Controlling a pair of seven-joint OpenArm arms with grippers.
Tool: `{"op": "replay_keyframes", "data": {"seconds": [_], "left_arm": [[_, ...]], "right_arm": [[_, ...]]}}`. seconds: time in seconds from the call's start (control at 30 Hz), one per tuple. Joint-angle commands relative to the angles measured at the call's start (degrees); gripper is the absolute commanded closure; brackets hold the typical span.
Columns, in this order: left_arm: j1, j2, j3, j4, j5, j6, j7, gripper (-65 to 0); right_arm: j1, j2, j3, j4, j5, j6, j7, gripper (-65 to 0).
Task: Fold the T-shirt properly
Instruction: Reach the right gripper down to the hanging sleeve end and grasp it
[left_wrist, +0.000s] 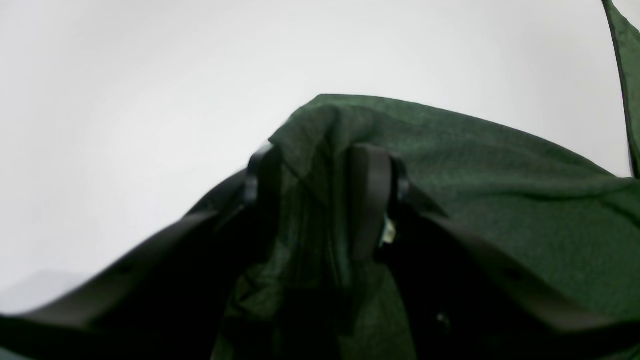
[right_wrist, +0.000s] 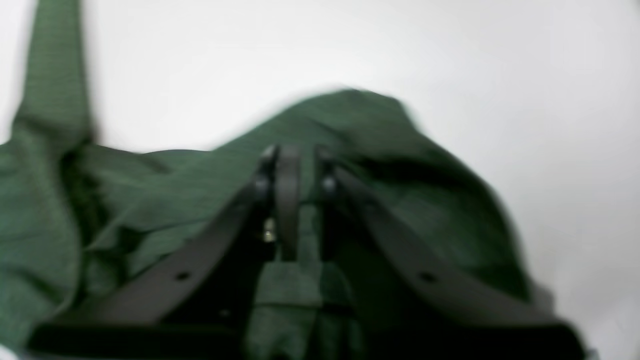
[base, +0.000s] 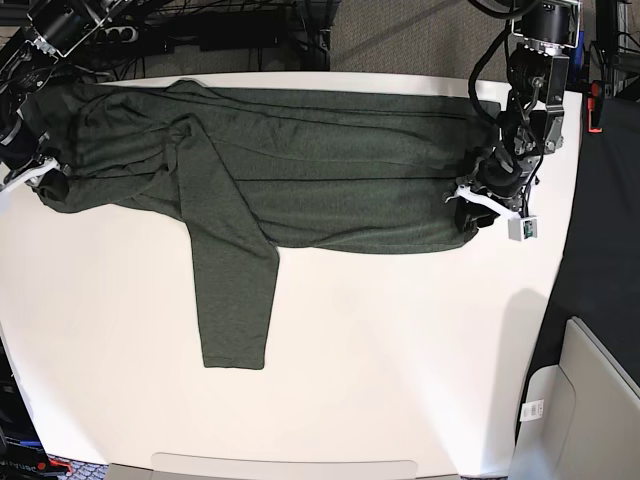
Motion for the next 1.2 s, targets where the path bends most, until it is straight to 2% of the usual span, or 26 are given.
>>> {"op": "replay_keyframes", "data": {"seconds": [0.0, 0.13, 0.27, 0.4, 0.47, 0.57, 0.67, 0.87, 0.97, 1.17], "left_arm": [[-0.73, -0.87, -0.50, 1.07, -0.31, -0.34, -1.03, -20.3], [-0.91, -0.87, -0.67, 1.95, -0.31, -0.34, -1.12, -20.2], [-1.00, -1.04, -1.73, 4.14, -0.31, -0.34, -1.12, -20.2], [-0.73, -1.04, -3.75, 6.61, -0.31, -0.34, -0.51, -21.0], [-0.73, -1.13, -3.84, 7.48, -0.22, -0.25, -0.51, -24.0], [-0.73, -1.13, -3.92, 7.66, -0.22, -0.16, -0.51, -27.2], [-0.47, -1.13, -3.92, 7.66, -0.22, -0.16, -0.51, -27.2], [0.50, -1.13, -3.92, 7.66, -0.22, -0.16, -0.86, -27.2], [0.50, -1.13, -3.92, 7.66, -0.22, -0.16, -0.86, -27.2], [0.85, -1.13, -3.92, 7.66, -0.22, -0.16, -0.95, -27.2]], "right_arm": [[0.11, 1.62, -0.61, 1.09, 2.08, 0.30, 0.86, -12.5], [0.82, 1.53, -8.26, 1.09, 5.50, 0.30, 0.86, -23.5], [5.04, 1.35, -17.76, 1.09, 5.33, 0.30, 1.21, -24.4], [10.75, -1.28, -21.10, 0.82, 3.83, 0.30, 1.30, -24.4], [13.83, -3.04, -21.19, 0.65, 0.49, 0.30, 1.30, -24.4], [18.49, -6.29, -21.19, -0.58, -7.68, 0.30, 1.48, -24.4], [22.27, -9.37, -21.80, -2.34, -16.56, 0.30, 4.55, -24.5], [29.30, -13.59, -28.48, -6.47, -35.02, 0.30, 11.24, -24.6], [31.67, -14.47, -30.86, -10.69, -40.12, 0.30, 16.25, -24.6], [34.40, -14.21, -32.26, -21.59, -41.00, 0.30, 23.72, -24.7]]}}
